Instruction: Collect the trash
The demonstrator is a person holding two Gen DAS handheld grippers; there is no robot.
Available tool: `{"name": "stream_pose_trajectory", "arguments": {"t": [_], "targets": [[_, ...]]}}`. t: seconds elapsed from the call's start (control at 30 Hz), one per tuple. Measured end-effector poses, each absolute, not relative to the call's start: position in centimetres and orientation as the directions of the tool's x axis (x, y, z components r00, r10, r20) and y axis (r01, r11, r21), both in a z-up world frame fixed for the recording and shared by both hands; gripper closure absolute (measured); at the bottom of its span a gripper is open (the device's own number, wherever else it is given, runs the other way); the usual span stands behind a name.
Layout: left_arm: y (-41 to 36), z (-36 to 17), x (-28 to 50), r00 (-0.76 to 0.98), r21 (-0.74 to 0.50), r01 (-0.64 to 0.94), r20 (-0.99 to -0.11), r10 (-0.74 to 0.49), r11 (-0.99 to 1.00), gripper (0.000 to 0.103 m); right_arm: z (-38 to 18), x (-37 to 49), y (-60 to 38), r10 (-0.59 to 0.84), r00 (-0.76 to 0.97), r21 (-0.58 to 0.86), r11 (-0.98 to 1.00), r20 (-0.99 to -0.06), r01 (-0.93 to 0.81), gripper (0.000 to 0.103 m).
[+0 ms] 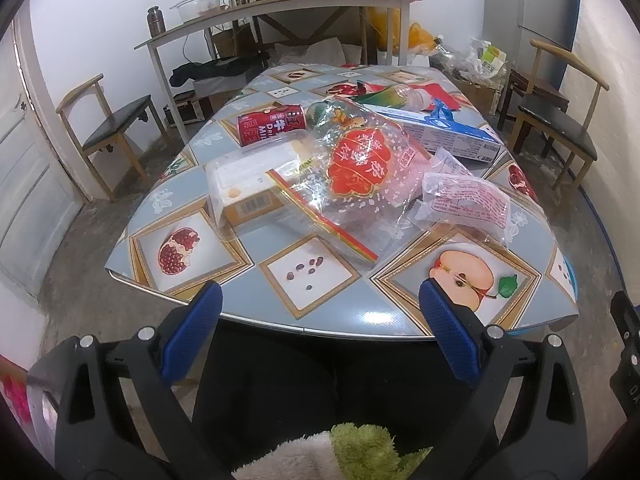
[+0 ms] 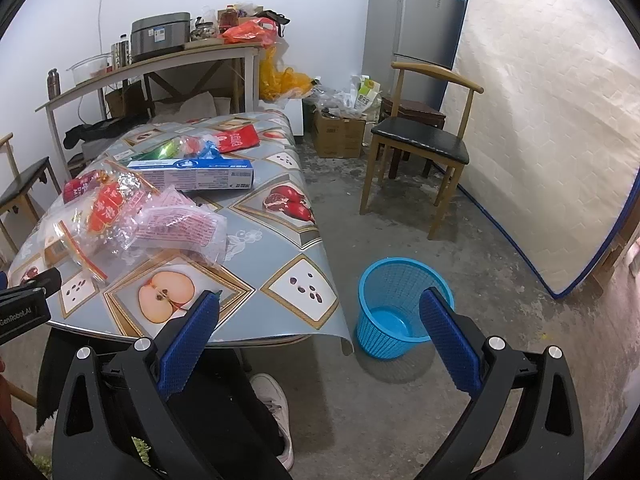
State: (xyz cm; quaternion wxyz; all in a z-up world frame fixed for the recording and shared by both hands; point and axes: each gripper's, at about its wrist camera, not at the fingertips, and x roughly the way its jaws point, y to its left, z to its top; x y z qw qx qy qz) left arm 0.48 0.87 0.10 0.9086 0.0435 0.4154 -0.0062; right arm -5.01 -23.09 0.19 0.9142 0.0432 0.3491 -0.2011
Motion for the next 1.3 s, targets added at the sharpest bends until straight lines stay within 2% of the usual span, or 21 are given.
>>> {"name": "stream_pose_trajectory", "arguments": {"t": [1.3], "targets": [[1.49,0.29,0.56,0.658,0.081,0.041,-0.752,0.034,0.996,0.008,0.2,-5.17,-23.04,-0.333,0.679,-0.057,0.917,-0.654,0.396,0.006]]}}
